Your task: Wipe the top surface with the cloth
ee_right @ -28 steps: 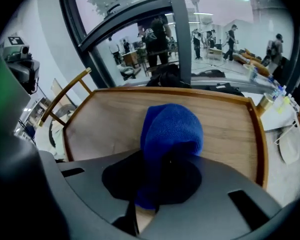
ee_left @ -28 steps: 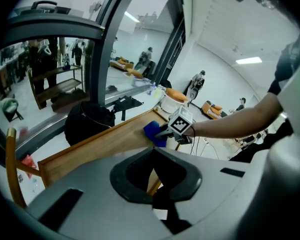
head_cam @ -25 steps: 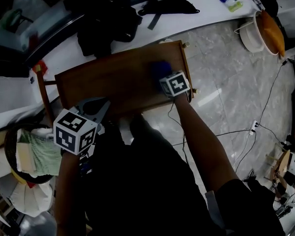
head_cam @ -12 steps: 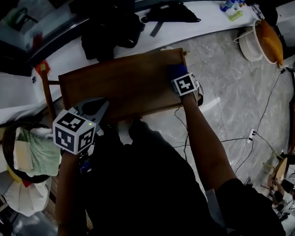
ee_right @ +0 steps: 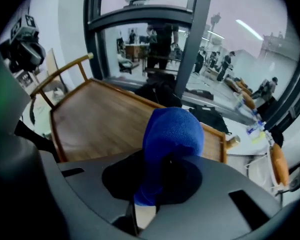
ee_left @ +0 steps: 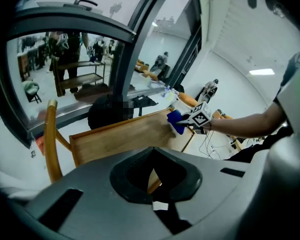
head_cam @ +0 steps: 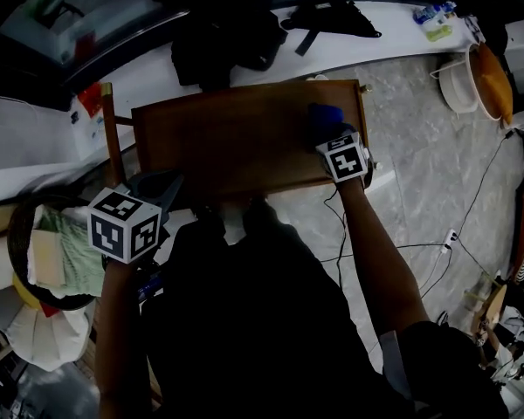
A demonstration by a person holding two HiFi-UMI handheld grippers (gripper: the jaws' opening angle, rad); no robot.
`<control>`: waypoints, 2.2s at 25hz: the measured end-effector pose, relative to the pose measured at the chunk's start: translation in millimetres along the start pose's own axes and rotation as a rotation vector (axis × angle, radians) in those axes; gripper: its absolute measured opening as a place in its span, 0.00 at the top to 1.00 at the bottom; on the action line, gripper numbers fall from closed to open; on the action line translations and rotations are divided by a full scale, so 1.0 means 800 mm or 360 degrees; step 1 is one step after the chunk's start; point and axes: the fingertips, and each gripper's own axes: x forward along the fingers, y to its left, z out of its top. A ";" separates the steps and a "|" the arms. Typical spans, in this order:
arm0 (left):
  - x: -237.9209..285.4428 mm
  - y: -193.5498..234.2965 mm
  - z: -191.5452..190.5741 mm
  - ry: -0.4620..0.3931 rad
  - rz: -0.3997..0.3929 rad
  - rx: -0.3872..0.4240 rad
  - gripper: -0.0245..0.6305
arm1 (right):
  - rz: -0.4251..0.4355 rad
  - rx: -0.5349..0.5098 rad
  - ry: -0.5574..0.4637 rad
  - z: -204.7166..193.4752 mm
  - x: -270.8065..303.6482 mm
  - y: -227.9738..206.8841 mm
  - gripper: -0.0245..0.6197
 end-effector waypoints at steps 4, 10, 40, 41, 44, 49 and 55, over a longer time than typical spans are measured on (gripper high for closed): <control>-0.030 0.048 -0.019 0.0056 0.0064 0.0029 0.95 | 0.0344 0.0156 -0.0213 0.079 0.002 0.144 0.87; -0.071 0.112 -0.059 0.0154 0.0109 0.0032 0.95 | 0.0775 0.0145 -0.0329 0.181 0.024 0.358 0.87; 0.007 0.079 -0.043 0.0392 -0.0040 0.0132 0.95 | 0.0874 0.0006 -0.0055 0.106 0.085 0.352 0.87; 0.019 0.068 -0.038 0.0391 -0.0060 0.0124 0.95 | 0.0859 0.0034 -0.0038 0.095 0.084 0.334 0.87; 0.056 0.031 -0.019 0.0397 -0.0114 0.0150 0.95 | 0.0780 0.0096 -0.0045 0.070 0.076 0.271 0.87; 0.113 -0.029 0.012 0.0410 -0.0204 0.0215 0.95 | 0.0668 0.0163 0.0000 0.016 0.064 0.173 0.87; 0.164 -0.076 0.041 0.0411 -0.0270 0.0250 0.95 | 0.0485 0.0247 0.0040 -0.034 0.047 0.066 0.87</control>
